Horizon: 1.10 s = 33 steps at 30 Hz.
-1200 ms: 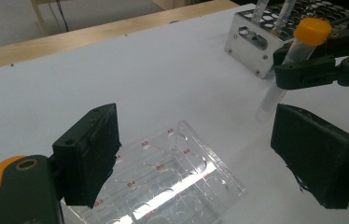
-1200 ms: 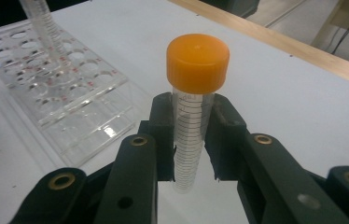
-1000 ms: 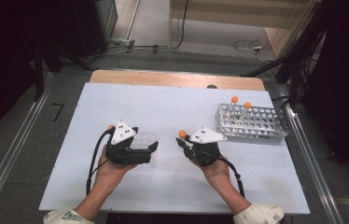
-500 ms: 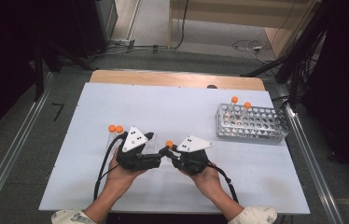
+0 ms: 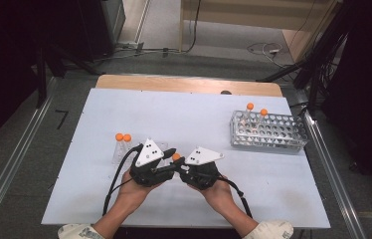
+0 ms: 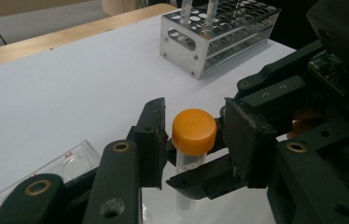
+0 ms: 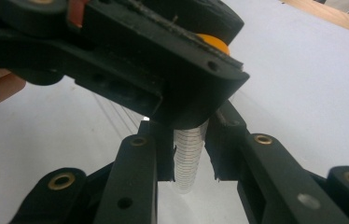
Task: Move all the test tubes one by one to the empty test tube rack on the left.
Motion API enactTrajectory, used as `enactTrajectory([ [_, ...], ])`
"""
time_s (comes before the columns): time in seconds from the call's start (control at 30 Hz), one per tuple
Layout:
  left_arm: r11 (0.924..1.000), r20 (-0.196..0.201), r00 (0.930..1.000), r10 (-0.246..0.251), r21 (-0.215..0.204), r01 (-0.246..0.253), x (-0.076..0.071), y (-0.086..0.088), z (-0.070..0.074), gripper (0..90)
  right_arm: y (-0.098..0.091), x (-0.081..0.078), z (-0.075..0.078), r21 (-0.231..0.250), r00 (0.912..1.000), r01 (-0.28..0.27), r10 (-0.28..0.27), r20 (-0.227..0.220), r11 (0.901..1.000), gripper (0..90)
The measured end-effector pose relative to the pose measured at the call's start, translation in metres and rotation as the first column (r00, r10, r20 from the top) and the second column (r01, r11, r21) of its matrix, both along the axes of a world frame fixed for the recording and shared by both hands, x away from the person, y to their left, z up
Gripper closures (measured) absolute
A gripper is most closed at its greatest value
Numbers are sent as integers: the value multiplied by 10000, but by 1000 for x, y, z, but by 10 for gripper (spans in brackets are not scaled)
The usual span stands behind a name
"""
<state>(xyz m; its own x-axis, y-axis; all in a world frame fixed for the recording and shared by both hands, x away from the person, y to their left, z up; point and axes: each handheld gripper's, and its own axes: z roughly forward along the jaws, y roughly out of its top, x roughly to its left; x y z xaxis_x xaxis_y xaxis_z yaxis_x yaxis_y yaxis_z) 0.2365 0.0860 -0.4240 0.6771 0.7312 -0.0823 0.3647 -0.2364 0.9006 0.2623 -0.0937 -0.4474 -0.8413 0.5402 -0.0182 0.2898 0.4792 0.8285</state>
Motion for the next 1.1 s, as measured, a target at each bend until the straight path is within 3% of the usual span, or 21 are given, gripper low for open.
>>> enactTrajectory([
  [0.17,9999,22,10000,44,113,-44,0,0,0,692,0,0,0,53,10000,-7,7,-32,10000,715],
  [0.57,10000,56,10000,49,76,-49,-1,-1,0,707,-1,0,1,126,10000,-71,72,-69,9999,703],
  [0.67,10000,37,10000,-1,74,0,-1,-1,2,707,0,-1,2,256,9996,-225,229,-159,9994,552],
  [0.77,10000,128,9999,-18,26,18,-2,0,5,707,2,-2,3,205,9995,-192,197,-243,9996,344],
  [1.1,9985,443,9984,346,-447,-326,-4,12,22,707,1,1,2,247,9987,130,-117,-506,9996,136],
])
